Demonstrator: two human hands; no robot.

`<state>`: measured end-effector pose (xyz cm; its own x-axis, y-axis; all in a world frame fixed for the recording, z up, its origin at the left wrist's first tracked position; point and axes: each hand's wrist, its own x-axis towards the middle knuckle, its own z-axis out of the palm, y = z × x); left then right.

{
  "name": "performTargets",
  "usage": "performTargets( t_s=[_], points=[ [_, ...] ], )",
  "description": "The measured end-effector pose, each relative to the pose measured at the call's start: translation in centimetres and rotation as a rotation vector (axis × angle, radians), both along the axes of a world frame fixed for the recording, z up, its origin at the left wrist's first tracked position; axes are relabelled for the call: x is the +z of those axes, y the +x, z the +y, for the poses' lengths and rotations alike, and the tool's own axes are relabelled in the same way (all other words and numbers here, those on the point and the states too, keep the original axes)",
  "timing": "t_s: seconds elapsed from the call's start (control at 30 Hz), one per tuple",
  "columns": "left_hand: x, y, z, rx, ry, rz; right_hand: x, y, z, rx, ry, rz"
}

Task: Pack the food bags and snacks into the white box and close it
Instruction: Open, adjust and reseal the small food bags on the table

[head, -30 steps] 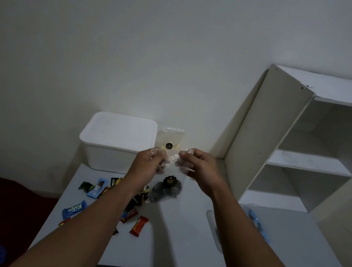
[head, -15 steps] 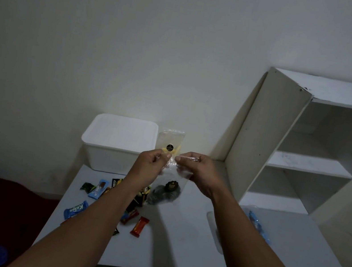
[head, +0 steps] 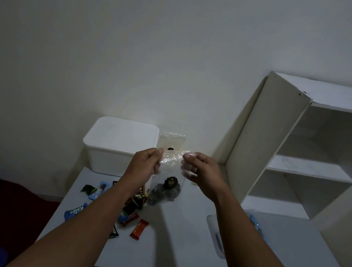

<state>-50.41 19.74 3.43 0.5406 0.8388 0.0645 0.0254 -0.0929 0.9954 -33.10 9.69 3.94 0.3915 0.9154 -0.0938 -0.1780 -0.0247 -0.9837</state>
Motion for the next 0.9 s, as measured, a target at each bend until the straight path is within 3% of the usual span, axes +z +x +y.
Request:
performTargets(
  t_s=[0.17, 0.43, 0.6, 0.9],
  points=[
    [0.2, 0.4, -0.2, -0.02, -0.123, -0.062, 0.6, 0.0, 0.2, 0.021, 0.047, -0.009],
    [0.4, 1.5, 0.1, 0.01, -0.014, -0.012, 0.7, -0.4, 0.5, -0.021, 0.005, -0.15],
    [0.1, 2.3, -0.3, -0.002, -0.052, -0.028, 0.3, -0.4, 0.8, -0.08, 0.037, -0.211],
    [-1.9, 2.2, 0.5, 0.105, -0.008, 0.019, -0.8, 0.3, 0.9, -0.162, 0.029, -0.134]
  ],
)
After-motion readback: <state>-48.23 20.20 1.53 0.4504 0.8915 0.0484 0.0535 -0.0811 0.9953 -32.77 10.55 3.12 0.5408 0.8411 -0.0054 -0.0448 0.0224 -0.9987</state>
